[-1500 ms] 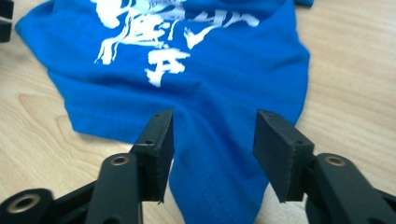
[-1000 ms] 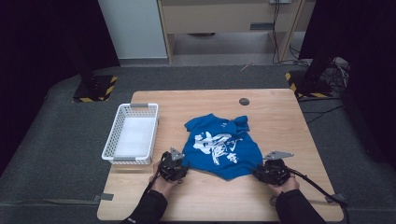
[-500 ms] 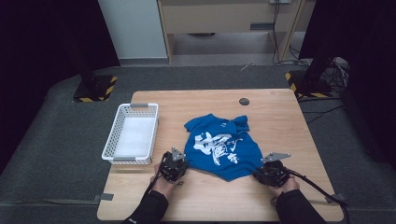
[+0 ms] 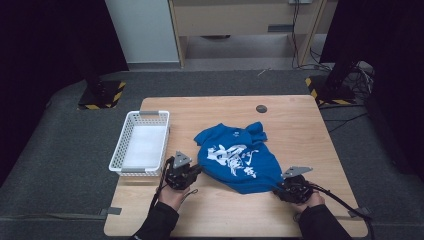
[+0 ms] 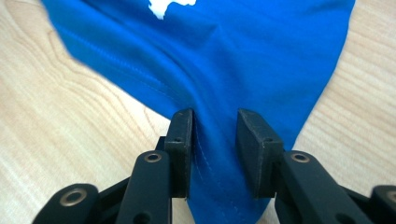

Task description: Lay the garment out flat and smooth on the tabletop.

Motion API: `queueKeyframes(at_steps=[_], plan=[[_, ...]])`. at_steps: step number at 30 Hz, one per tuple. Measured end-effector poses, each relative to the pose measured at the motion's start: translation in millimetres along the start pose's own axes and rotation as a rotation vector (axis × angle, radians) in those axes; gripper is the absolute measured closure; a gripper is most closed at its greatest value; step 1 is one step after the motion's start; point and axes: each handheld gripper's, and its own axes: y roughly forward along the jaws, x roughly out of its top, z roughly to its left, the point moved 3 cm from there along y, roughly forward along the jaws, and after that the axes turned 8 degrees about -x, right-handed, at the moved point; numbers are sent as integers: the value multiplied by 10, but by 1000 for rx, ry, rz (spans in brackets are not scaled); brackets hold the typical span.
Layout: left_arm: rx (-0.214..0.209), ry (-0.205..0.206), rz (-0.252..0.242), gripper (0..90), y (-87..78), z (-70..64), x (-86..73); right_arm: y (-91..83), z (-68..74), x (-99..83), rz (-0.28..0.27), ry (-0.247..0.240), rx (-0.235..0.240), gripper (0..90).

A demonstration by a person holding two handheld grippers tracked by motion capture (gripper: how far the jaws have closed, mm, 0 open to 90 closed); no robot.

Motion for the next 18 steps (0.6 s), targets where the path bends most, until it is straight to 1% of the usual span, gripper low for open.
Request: queueKeyframes(at_steps=[4,6,7,9,13,15,18], plan=[[7,-5,-20,852,45,62,145,-43,-23,-58,-1,9,20,651],[6,-14,-20,852,100,94,204,-62,-19,-79,2,3,22,643],[7,-19,-21,851,137,107,230,-67,-10,-87,0,-8,22,634],[9,-26,-16,851,223,126,282,-77,7,-98,1,-13,32,630],[36,-17,-10,851,404,174,393,-91,22,-110,4,-17,43,618],[40,-29,-29,852,479,207,450,-93,23,-110,7,-14,46,613],[53,-29,-39,851,602,259,520,-81,15,-97,5,-1,46,551]])
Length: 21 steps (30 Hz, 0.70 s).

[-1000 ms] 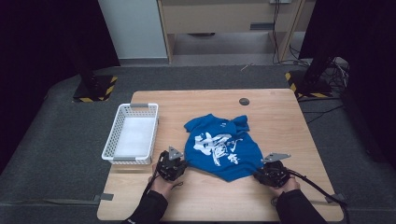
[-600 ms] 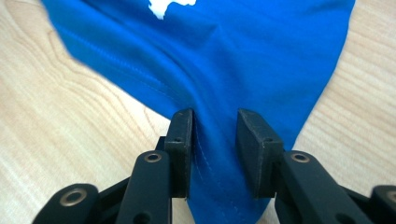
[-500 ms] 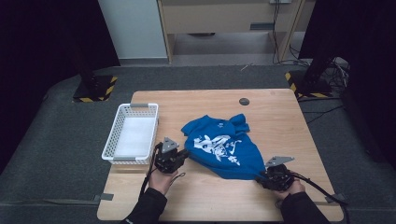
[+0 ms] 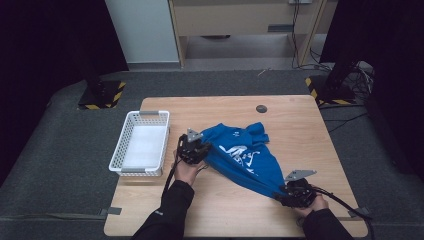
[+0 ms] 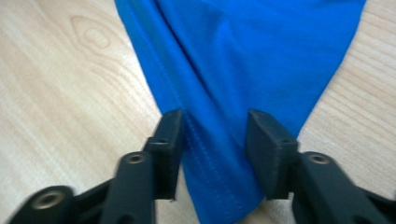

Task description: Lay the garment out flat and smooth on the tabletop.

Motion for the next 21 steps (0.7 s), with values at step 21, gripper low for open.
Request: queueKeyframes(at_steps=[21], plan=[[31,4,49,770,664,221,-57,-3,-125,141,-112,105,-30,459]])
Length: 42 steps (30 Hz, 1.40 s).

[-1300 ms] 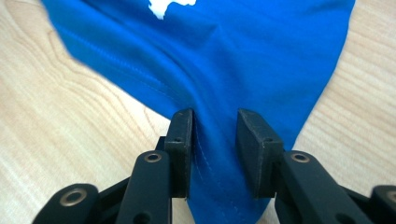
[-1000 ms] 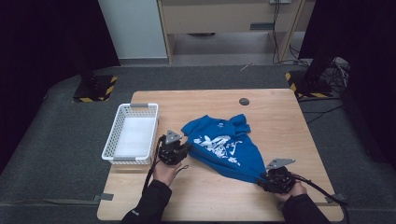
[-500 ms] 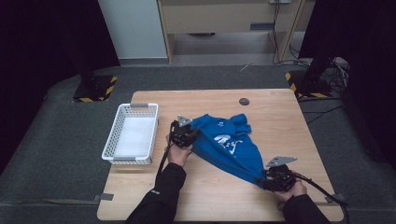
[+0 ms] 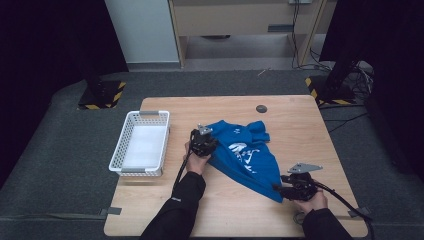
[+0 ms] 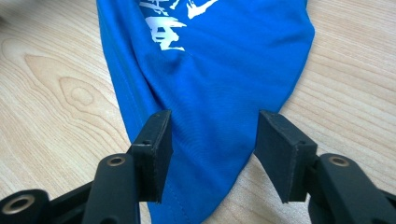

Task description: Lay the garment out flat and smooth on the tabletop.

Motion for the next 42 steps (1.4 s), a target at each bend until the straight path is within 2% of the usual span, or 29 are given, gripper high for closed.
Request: queueKeyframes(at_steps=[2,4,9,12,15,16,18,22,26,30,37,39,42], plan=[[-4,9,1,693,-39,-2,12,-6,-1,0,-5,-4,-4,453],[-7,20,-10,661,-127,-1,45,-14,-2,1,-9,-5,-5,446],[-18,18,-42,565,-443,31,122,-22,-1,0,-15,-6,-9,433],[-29,44,-22,535,-617,23,100,-30,-3,4,-20,-4,-11,431],[-33,67,10,527,-700,25,-24,-38,-2,5,-28,-3,-12,431],[-33,67,10,526,-700,25,-24,-38,-2,5,-28,-3,-12,431],[-36,59,45,524,-714,70,-190,-34,1,7,-33,3,-13,432],[-46,45,76,531,-671,161,-358,-24,16,-2,-29,6,-9,434],[-36,60,91,540,-584,229,-406,-11,26,-13,-15,5,-7,438],[-50,62,114,546,-505,267,-456,-17,30,-17,-15,2,-3,438],[-49,92,133,563,-399,209,-487,-6,32,-20,-9,0,0,438],[-41,91,148,588,-365,198,-505,-6,33,-19,-10,1,1,439],[-34,97,142,645,-349,184,-500,-3,32,-20,-10,-1,0,439]])
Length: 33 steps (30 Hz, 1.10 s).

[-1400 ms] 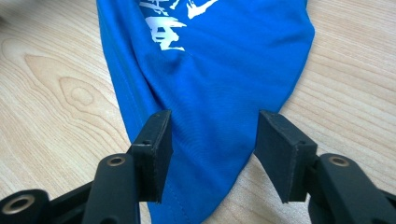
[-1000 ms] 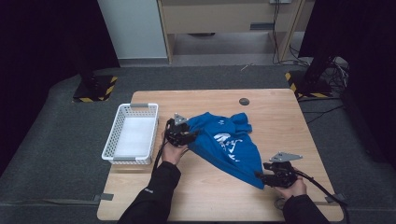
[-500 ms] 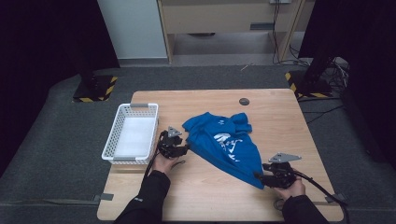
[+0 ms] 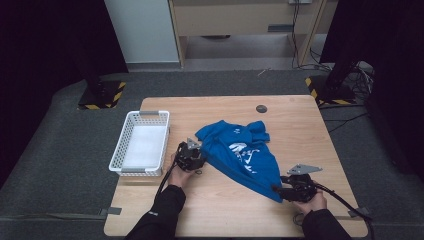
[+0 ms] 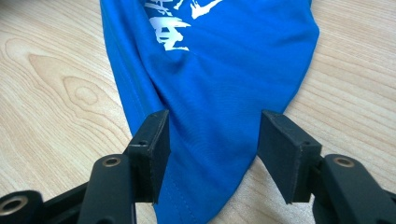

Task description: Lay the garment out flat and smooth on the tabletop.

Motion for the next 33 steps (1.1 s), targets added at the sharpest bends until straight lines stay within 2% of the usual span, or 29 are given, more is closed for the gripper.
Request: queueKeyframes(at_steps=[2,5,9,14,21,26,31,33], plan=[[1,3,-4,670,7,-13,2,-1,2,-1,0,1,0,439],[17,17,4,755,8,-33,4,-6,6,-3,1,4,0,439],[35,6,9,853,8,-48,6,-8,5,-2,0,5,-1,439],[45,0,27,873,-41,-87,-5,-12,12,-13,2,3,-11,437],[32,-25,75,875,-347,-195,-123,-18,15,-20,4,8,-32,416],[-4,-52,101,874,-578,-369,-312,-11,4,-8,-8,20,-50,380],[-38,-86,122,872,-739,-499,-486,-4,1,-5,-16,25,-61,347],[-43,-81,142,869,-777,-547,-567,-1,6,-9,-17,23,-62,337]])
